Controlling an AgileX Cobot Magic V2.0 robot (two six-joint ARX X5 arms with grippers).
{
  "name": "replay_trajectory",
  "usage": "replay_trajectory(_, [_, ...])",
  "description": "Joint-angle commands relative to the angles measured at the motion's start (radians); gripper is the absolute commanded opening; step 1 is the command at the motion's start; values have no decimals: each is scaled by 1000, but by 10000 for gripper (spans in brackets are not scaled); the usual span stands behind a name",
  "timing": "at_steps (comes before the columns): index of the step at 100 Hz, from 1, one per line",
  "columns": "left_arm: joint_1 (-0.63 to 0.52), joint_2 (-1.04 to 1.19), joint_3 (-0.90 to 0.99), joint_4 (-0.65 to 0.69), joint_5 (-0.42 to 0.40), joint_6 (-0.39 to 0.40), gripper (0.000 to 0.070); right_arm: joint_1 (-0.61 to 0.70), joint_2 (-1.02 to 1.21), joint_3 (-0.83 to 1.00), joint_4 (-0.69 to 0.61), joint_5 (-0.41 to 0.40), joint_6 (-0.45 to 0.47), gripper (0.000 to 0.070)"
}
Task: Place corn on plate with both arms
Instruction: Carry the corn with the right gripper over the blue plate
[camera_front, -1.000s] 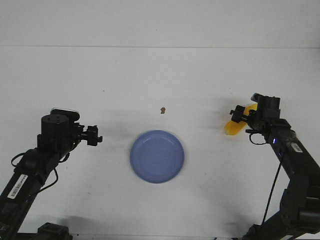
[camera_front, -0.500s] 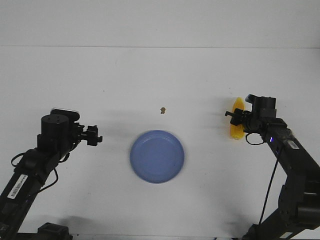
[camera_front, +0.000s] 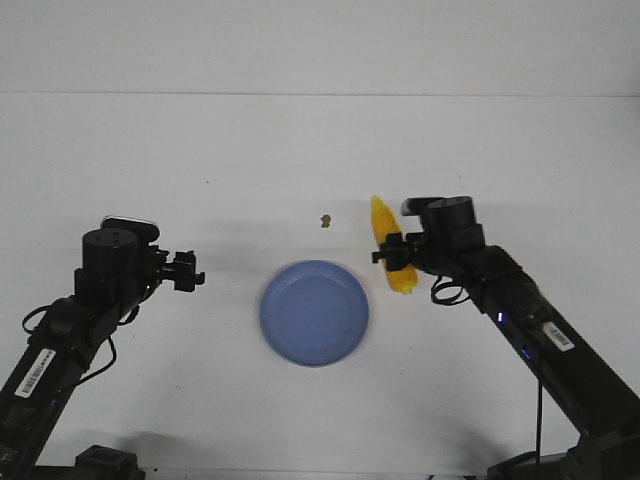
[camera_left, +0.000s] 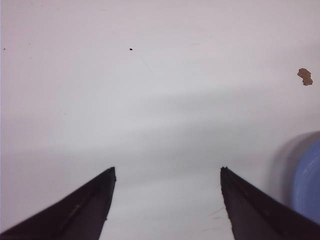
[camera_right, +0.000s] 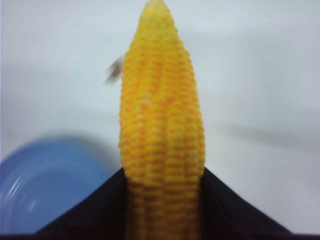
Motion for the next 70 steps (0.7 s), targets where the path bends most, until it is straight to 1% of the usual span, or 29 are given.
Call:
replay_trajectory(1, [-1, 5, 8, 2, 1, 8, 429, 61, 18, 9, -7, -2, -13, 133])
replay_trajectory(12, [-1, 5, 8, 1, 1, 8, 429, 171, 25, 7, -5, 20, -12, 133])
replay_trajectory(28, [-1, 5, 8, 2, 1, 8, 429, 282, 39, 7, 29, 88, -8, 133])
replay_trajectory(45, [-1, 5, 8, 2, 1, 5, 429, 332, 92, 7, 47, 84, 5, 137])
replay_trajectory(50, [-1, 5, 8, 1, 1, 5, 429, 342, 109, 7, 49, 84, 7, 152])
replay_trajectory(54, [-1, 5, 8, 1, 1, 5, 429, 348, 119, 8, 50, 84, 8, 186])
replay_trajectory(58, [-1, 5, 8, 1, 1, 5, 429, 349, 124, 8, 47, 85, 7, 246])
replay_trajectory(70, [-1, 5, 8, 1, 1, 5, 429, 353, 126, 8, 49, 85, 7, 499])
